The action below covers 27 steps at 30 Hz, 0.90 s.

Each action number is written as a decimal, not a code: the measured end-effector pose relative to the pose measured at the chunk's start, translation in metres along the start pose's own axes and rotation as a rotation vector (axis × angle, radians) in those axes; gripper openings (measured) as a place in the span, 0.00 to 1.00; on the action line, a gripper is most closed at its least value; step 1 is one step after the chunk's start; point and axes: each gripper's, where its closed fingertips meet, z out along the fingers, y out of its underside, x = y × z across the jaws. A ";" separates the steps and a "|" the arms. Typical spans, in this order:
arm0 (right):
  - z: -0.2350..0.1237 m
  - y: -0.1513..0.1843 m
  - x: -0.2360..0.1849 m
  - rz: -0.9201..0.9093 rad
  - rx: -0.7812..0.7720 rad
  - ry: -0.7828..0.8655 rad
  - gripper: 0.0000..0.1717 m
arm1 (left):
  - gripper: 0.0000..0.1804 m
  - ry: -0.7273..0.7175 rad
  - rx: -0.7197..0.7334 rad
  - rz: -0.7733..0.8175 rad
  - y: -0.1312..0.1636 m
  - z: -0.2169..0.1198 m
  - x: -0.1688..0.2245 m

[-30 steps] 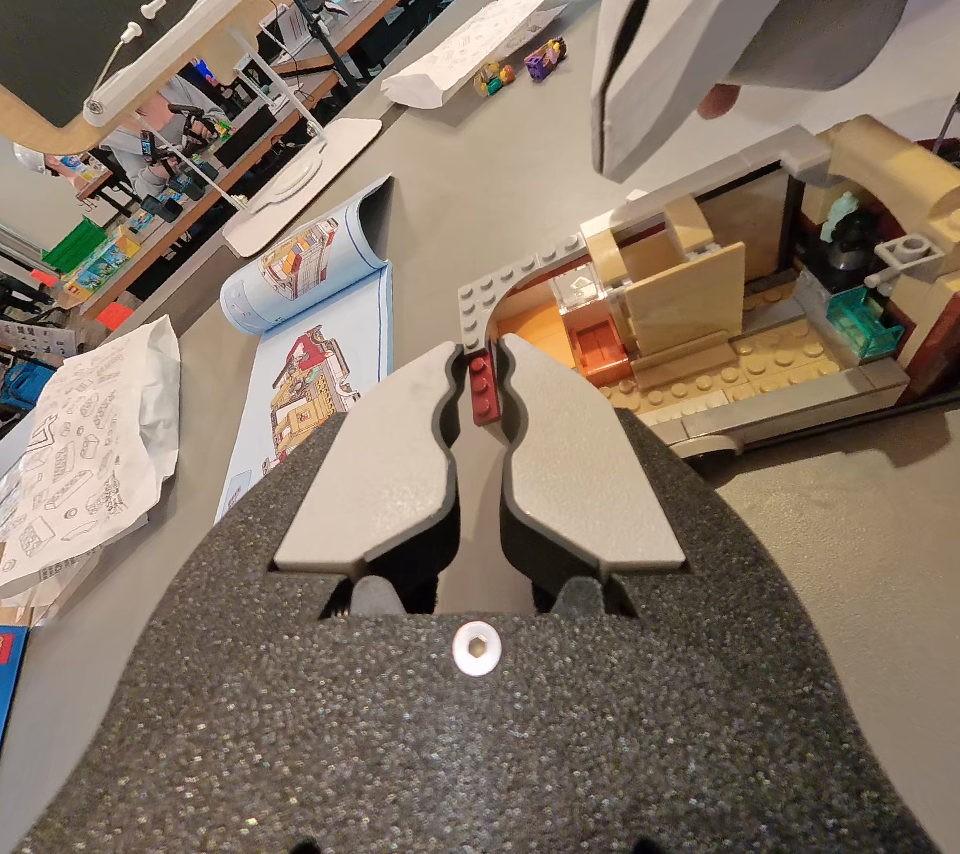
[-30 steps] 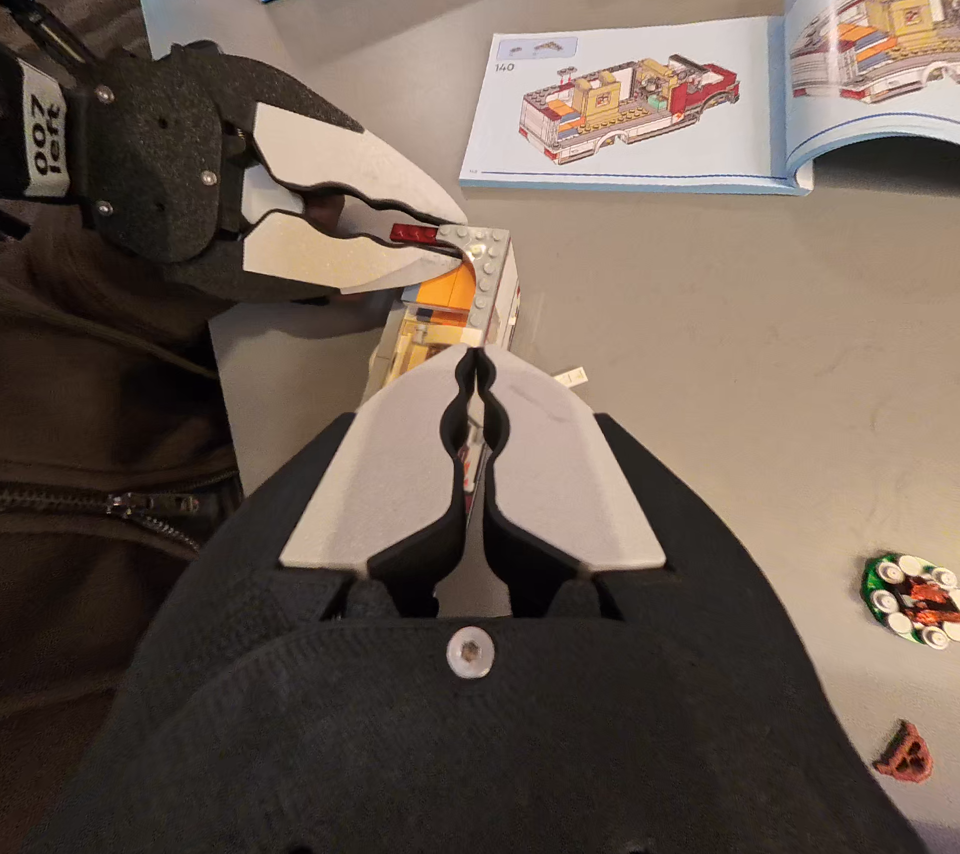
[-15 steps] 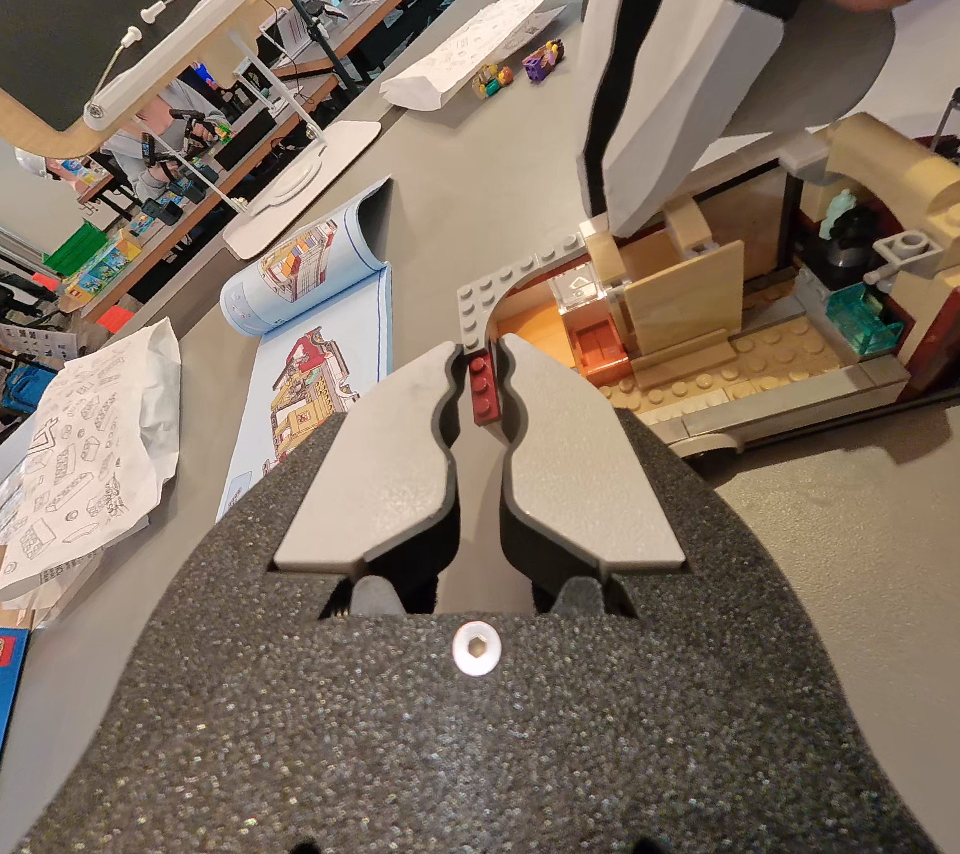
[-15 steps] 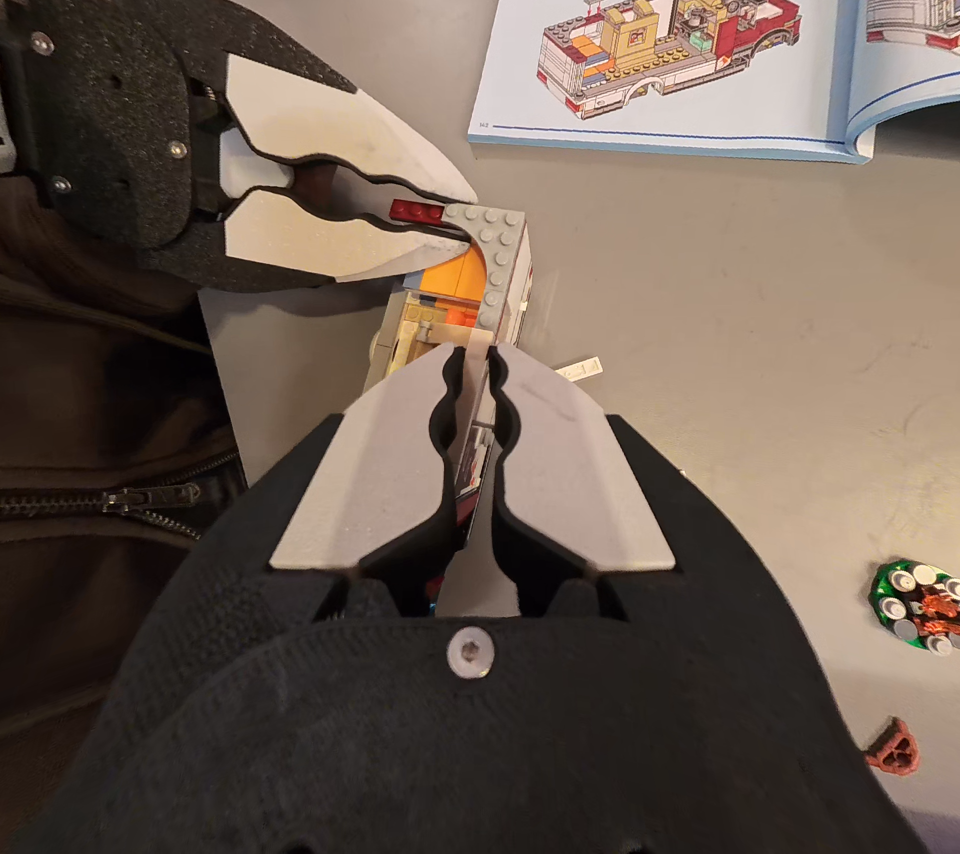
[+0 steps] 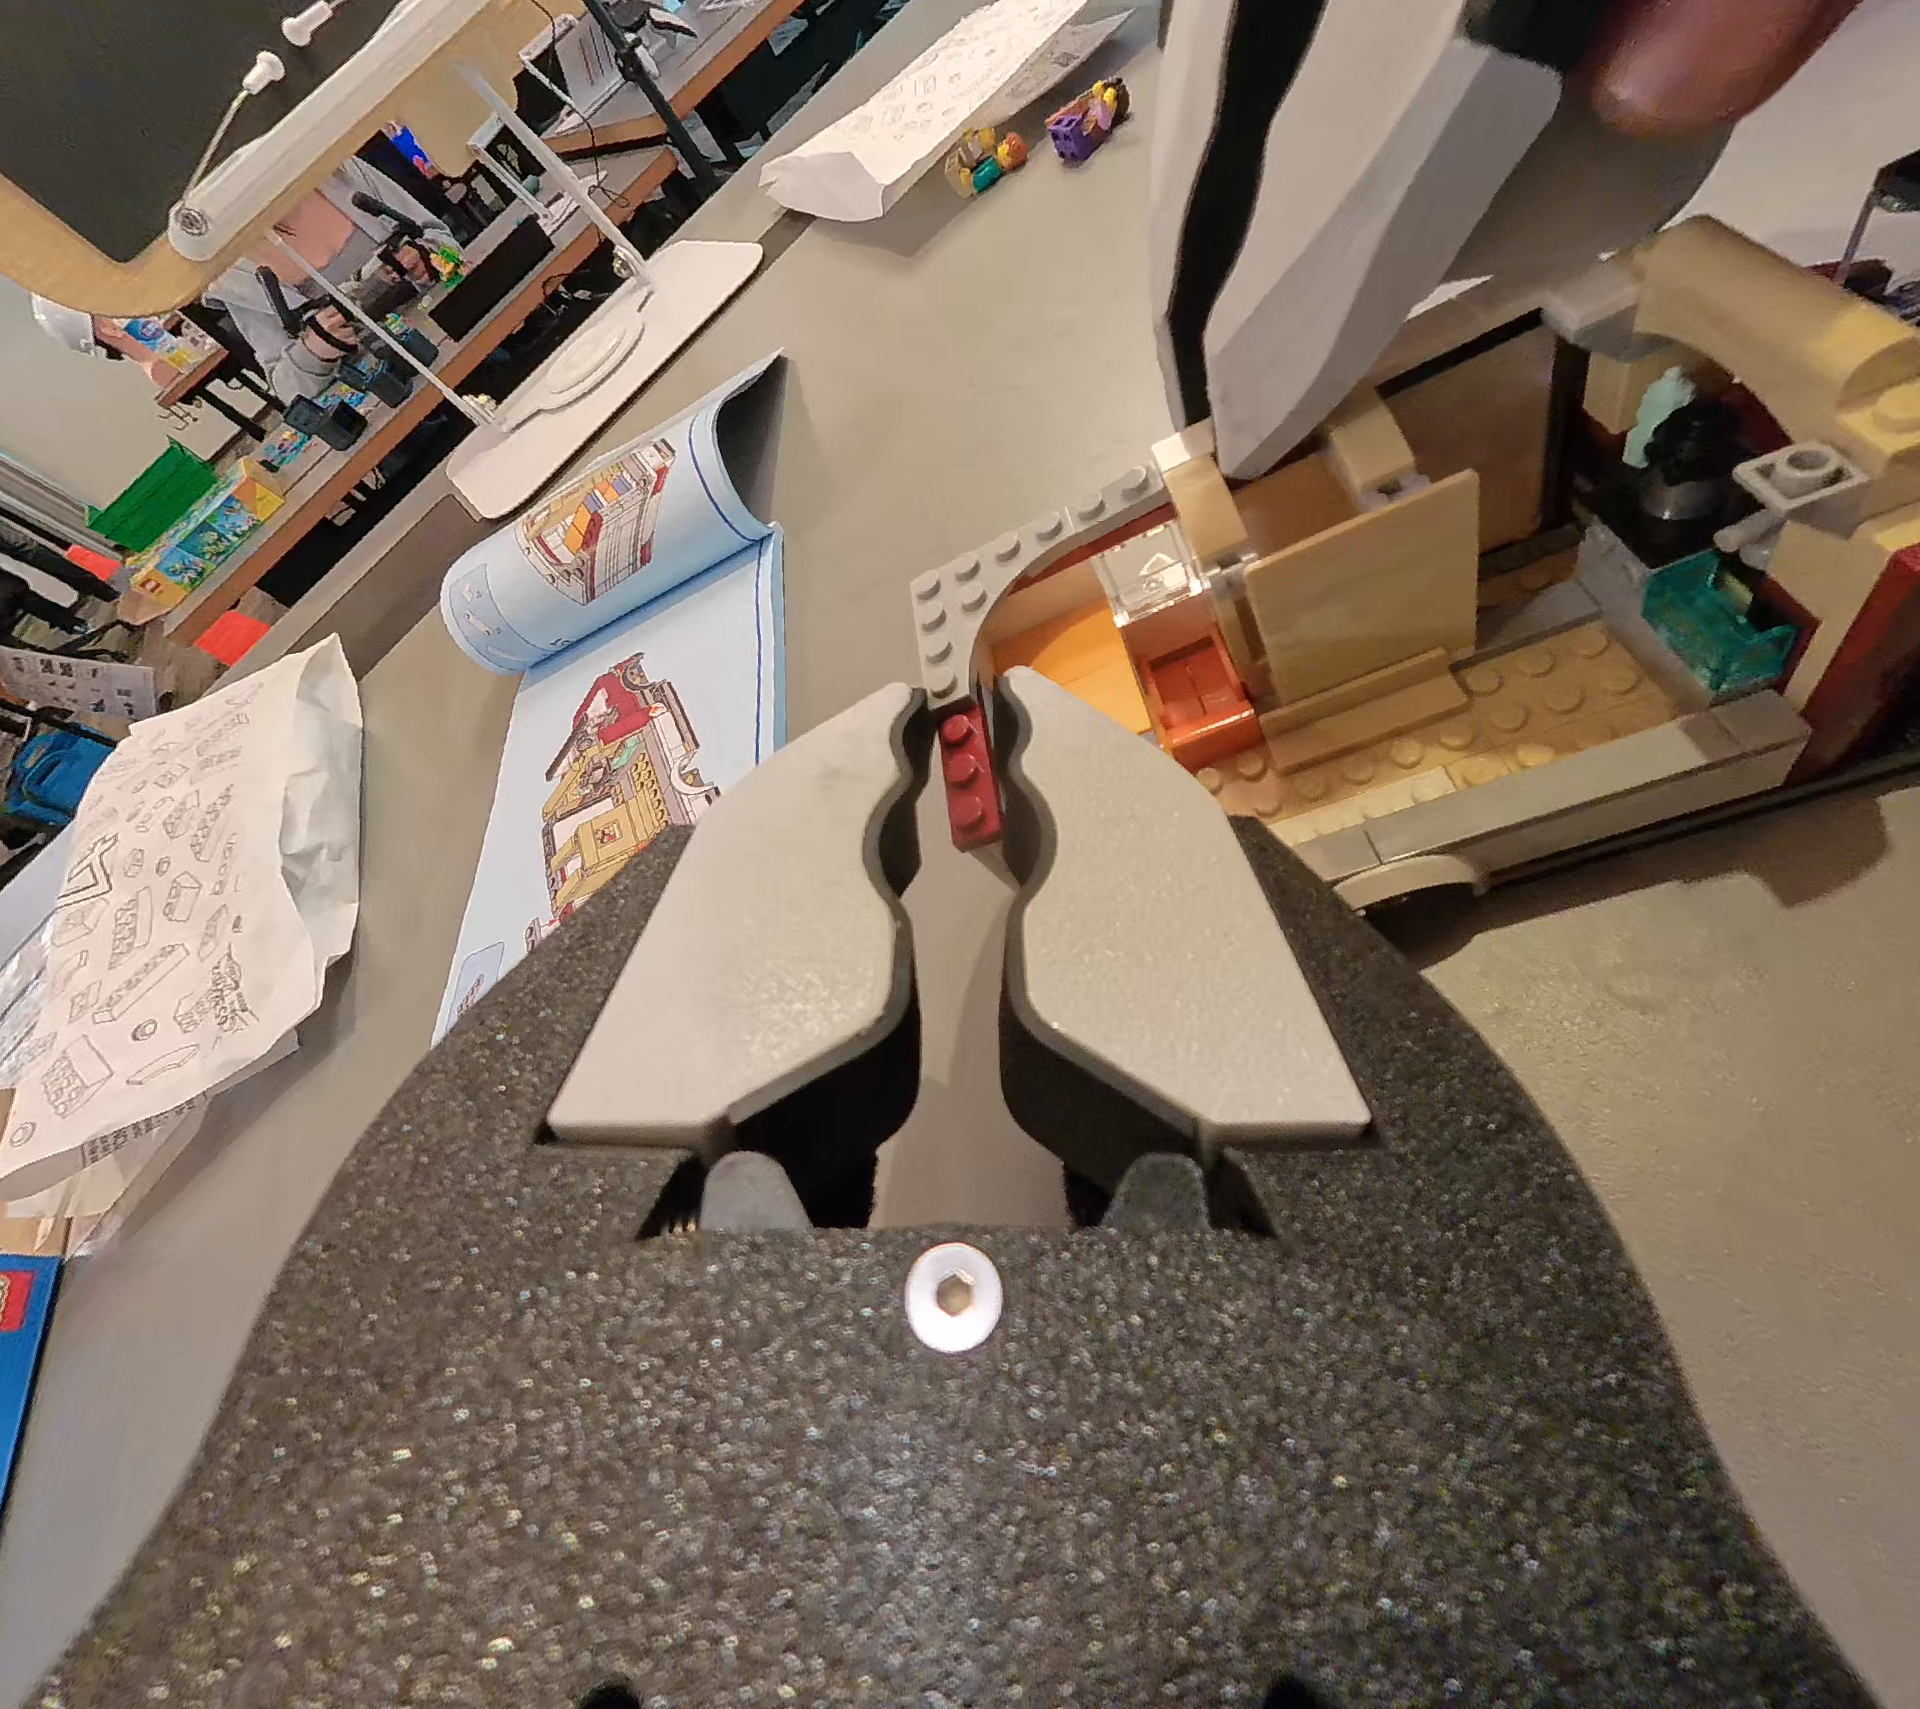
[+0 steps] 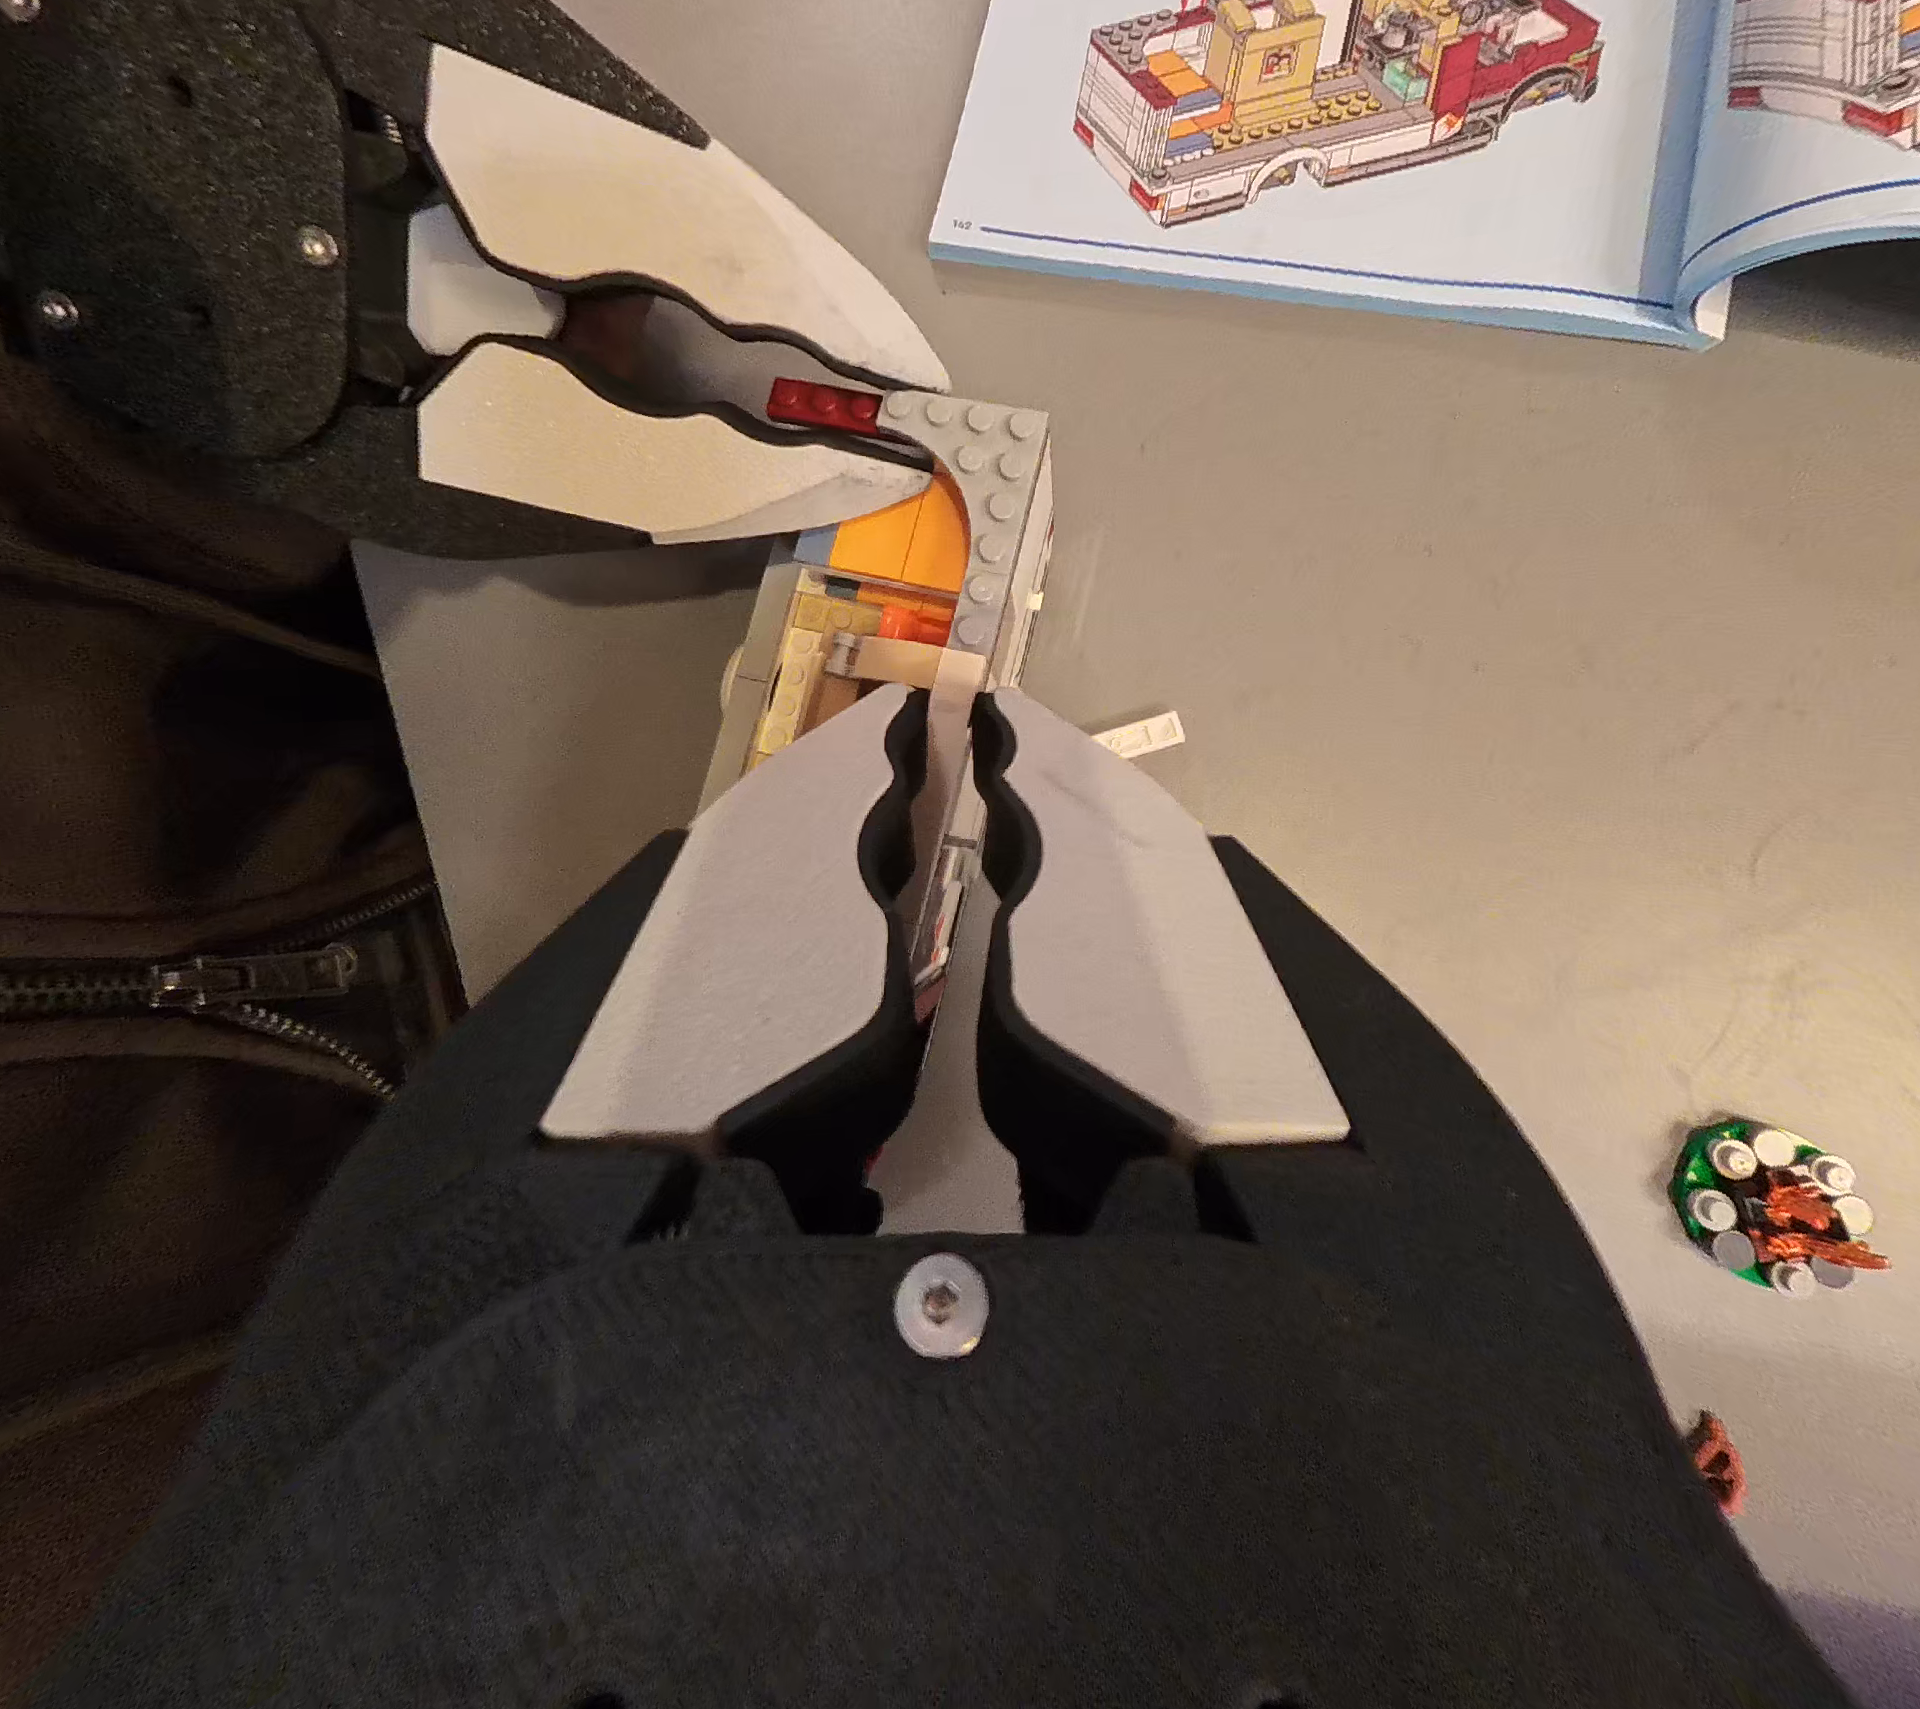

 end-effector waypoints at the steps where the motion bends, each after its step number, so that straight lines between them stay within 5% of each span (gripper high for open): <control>1: 0.000 0.000 0.000 -0.020 0.012 0.006 0.05 | 0.06 0.000 0.000 0.000 0.000 0.000 0.000; 21: -0.014 -0.012 -0.001 0.170 0.258 -0.155 0.05 | 0.06 0.004 0.001 0.000 0.000 0.000 0.000; 27: -0.023 -0.011 0.018 0.187 0.267 -0.095 0.05 | 0.06 0.003 0.001 0.001 0.000 0.000 0.000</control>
